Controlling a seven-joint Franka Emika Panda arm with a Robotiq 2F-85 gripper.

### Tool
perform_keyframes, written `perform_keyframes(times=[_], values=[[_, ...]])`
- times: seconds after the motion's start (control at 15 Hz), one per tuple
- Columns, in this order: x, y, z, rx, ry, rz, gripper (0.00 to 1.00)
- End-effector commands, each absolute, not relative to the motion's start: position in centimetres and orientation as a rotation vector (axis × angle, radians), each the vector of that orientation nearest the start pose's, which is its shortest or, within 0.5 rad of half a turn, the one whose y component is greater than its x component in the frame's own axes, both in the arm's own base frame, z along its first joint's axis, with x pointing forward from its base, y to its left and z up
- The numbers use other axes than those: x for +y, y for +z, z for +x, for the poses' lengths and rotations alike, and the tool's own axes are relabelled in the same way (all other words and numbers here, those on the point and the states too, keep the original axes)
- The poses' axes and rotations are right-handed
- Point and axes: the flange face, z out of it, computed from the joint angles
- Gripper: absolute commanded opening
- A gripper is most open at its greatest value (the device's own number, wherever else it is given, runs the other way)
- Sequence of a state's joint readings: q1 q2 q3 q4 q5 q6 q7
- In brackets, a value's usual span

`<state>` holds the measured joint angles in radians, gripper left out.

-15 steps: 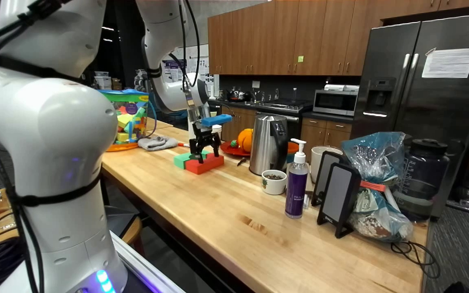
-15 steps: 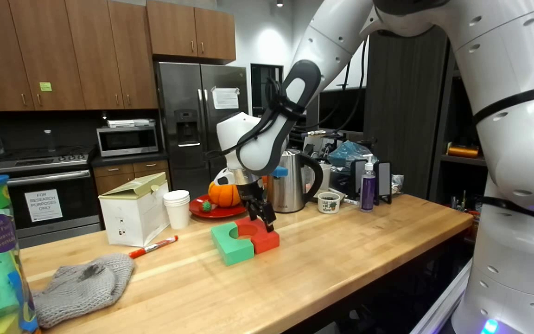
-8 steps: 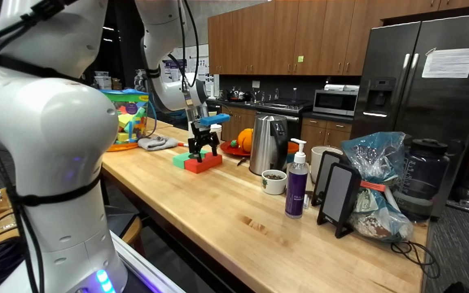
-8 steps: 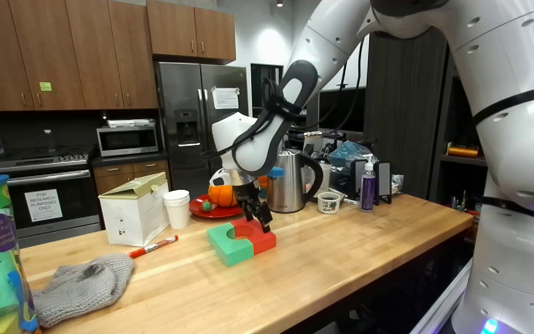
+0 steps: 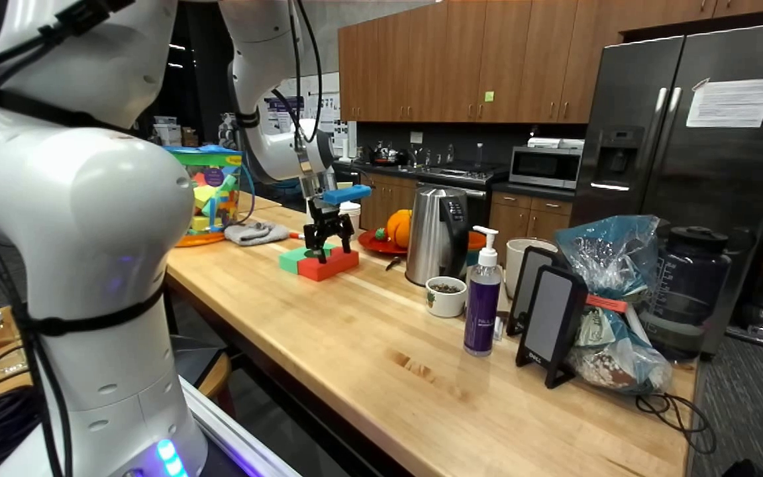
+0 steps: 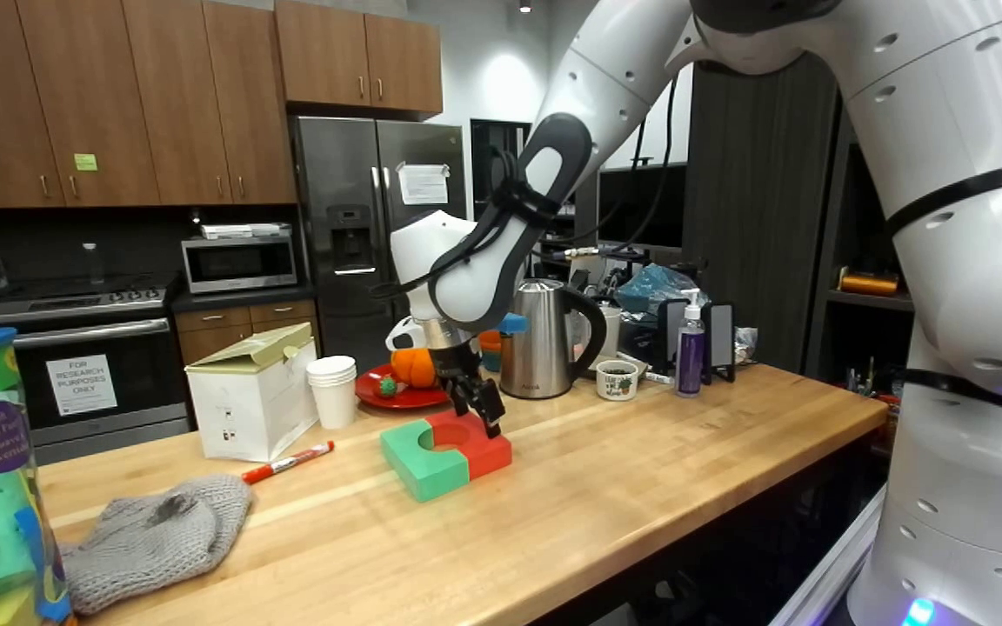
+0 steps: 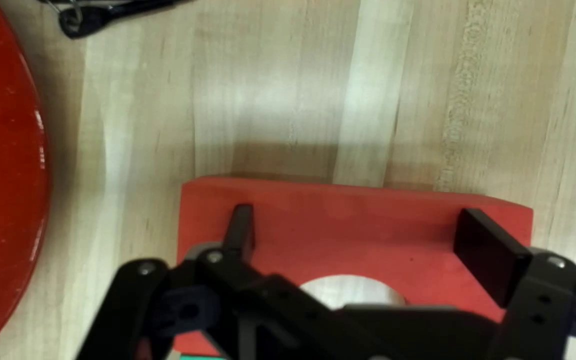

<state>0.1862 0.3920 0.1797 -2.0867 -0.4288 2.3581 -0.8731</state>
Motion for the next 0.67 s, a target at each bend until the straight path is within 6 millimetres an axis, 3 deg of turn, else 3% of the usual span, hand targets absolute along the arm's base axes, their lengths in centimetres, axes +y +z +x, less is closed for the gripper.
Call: perform_keyframes(times=[0.0, 0.6], values=[[22.0, 20.5, 52.8, -2.316, 0.219, -2.372, 1.0], [24.5, 23.4, 50.0, -2.359, 0.099, -2.572, 1.0]])
